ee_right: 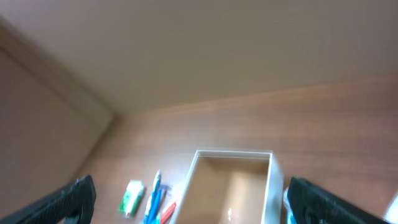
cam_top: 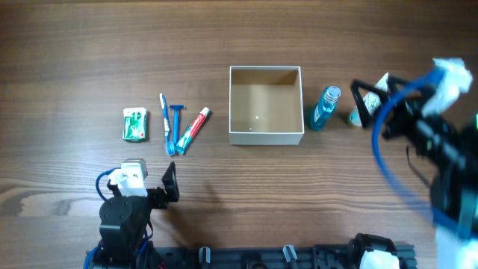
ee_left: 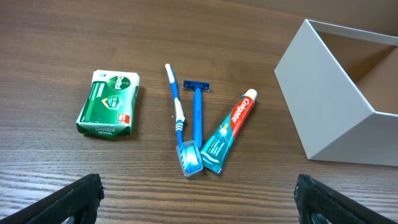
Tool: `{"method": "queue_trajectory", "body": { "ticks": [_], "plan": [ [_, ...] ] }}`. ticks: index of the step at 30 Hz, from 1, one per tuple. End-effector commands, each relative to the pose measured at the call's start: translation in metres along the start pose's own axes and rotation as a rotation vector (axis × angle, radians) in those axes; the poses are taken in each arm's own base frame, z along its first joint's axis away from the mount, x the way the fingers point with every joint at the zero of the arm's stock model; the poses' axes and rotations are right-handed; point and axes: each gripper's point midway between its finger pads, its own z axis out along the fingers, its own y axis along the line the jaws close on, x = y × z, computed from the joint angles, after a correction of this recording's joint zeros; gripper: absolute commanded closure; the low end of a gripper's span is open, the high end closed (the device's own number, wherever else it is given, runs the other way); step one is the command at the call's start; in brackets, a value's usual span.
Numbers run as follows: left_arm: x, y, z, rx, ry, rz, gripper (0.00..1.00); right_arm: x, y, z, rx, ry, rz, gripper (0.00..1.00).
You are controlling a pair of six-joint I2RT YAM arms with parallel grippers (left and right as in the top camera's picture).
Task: Pack container
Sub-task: 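Move the right gripper toward the blue Listerine bottle, then grasp the Listerine bottle with the right gripper and lift it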
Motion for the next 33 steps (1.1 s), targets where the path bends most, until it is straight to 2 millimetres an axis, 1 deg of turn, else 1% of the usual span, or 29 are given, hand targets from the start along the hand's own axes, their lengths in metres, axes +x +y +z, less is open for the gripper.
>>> {"method": "queue_trajectory", "body": {
  "ticks": [1,2,5,6,7,9,11,13,14,17,21,23,24,25,27,28,29,31,32,33],
  "plan": [
    [0.005,0.0,0.002,0.007,0.01,-0.009,0.0,0.001,-0.008,0.039,0.05,0.19,-0.093,0.0],
    [0.005,0.0,0.002,0.007,0.01,-0.009,0.0,0.007,-0.015,0.049,0.104,0.251,-0.095,0.0],
    [0.005,0.0,0.002,0.007,0.01,-0.009,0.0,0.052,-0.044,0.084,0.362,0.536,-0.158,0.0],
    [0.005,0.0,0.002,0.007,0.01,-0.009,0.0,0.059,-0.052,0.092,0.413,0.572,-0.183,0.0],
    [0.005,0.0,0.002,0.007,0.01,-0.009,0.0,0.067,-0.066,0.1,0.487,0.604,-0.192,0.0],
    [0.005,0.0,0.002,0.007,0.01,-0.009,0.0,0.08,-0.094,0.112,0.614,0.639,-0.13,0.0],
    [0.005,0.0,0.002,0.007,0.01,-0.009,0.0,0.094,-0.118,0.124,0.683,0.677,-0.061,0.0],
    [0.005,0.0,0.002,0.007,0.01,-0.009,0.0,0.108,-0.14,0.13,0.742,0.708,0.031,0.0],
    [0.005,0.0,0.002,0.007,0.01,-0.009,0.0,0.117,-0.145,0.132,0.743,0.735,0.067,0.0],
    [0.005,0.0,0.002,0.007,0.01,-0.009,0.0,0.148,-0.138,0.14,0.675,0.85,0.119,0.01],
    [0.005,0.0,0.002,0.007,0.01,-0.009,0.0,0.17,-0.144,0.141,0.707,0.883,0.17,0.07],
    [0.005,0.0,0.002,0.007,0.01,-0.009,0.0,0.185,-0.151,0.141,0.727,0.887,0.202,0.17],
    [0.005,0.0,0.002,0.007,0.01,-0.009,0.0,0.193,-0.155,0.139,0.749,0.889,0.219,0.2],
    [0.005,0.0,0.002,0.007,0.01,-0.009,0.0,0.198,-0.157,0.138,0.76,0.895,0.224,0.22],
    [0.005,0.0,0.002,0.007,0.01,-0.009,0.0,0.201,-0.16,0.137,0.766,0.899,0.221,0.31],
    [0.005,0.0,0.002,0.007,0.01,-0.009,0.0,0.201,-0.16,0.137,0.765,0.897,0.221,0.36],
    [0.005,0.0,0.002,0.007,0.01,-0.009,0.0,0.199,-0.16,0.138,0.764,0.888,0.214,0.46],
    [0.005,0.0,0.002,0.007,0.01,-0.009,0.0,0.189,-0.16,0.139,0.766,0.852,0.19,0.73],
    [0.005,0.0,0.002,0.007,0.01,-0.009,0.0,0.183,-0.16,0.137,0.773,0.834,0.18,0.75],
    [0.005,0.0,0.002,0.007,0.01,-0.009,0.0,0.174,-0.158,0.134,0.779,0.81,0.158,0.8]
  ]
}}
